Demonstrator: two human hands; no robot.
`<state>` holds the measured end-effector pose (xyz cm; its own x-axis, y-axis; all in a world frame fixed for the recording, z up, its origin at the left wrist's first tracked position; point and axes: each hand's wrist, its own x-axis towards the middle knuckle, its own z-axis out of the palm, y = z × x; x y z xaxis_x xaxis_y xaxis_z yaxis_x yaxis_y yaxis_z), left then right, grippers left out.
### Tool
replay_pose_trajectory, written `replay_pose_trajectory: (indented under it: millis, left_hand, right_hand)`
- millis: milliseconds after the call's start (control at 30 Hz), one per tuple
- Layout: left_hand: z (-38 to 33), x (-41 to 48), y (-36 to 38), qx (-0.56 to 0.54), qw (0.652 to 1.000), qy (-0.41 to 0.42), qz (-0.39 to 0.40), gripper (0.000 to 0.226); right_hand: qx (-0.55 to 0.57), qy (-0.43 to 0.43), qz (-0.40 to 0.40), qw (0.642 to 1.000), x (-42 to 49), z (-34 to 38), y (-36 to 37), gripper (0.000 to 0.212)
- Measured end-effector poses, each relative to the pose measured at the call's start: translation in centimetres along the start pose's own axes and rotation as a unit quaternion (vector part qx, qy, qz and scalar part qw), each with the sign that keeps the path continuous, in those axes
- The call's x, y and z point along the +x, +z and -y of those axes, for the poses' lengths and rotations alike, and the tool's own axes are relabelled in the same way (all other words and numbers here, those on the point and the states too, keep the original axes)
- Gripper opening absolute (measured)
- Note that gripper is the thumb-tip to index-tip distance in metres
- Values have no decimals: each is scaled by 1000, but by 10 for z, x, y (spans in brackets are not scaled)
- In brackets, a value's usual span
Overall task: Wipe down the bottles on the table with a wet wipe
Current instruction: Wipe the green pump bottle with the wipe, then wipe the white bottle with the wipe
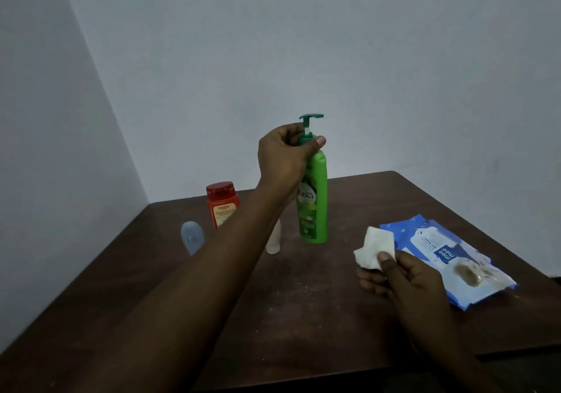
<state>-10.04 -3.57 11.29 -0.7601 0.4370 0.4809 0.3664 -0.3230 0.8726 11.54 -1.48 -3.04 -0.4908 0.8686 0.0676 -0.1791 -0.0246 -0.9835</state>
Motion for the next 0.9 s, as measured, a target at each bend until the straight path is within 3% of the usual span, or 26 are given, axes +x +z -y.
replay_pose_trajectory:
  millis: [300, 433, 700, 900]
  left_hand:
    - [27, 4, 26, 128, 991, 8, -33, 22]
    - [34, 8, 28, 147, 988, 9, -47, 28]
    - [47, 11, 22, 159, 985, 11, -68, 37]
    - [50, 15, 10, 185, 982, 6, -24, 39]
  right_hand:
    - [44, 12, 22, 999, 0, -5, -9, 17]
    - [92, 27, 20, 995, 2, -5, -11, 17]
    - [80, 11, 33, 996, 3, -8, -11, 19]
    - [72, 24, 33, 997, 4, -9, -11, 15]
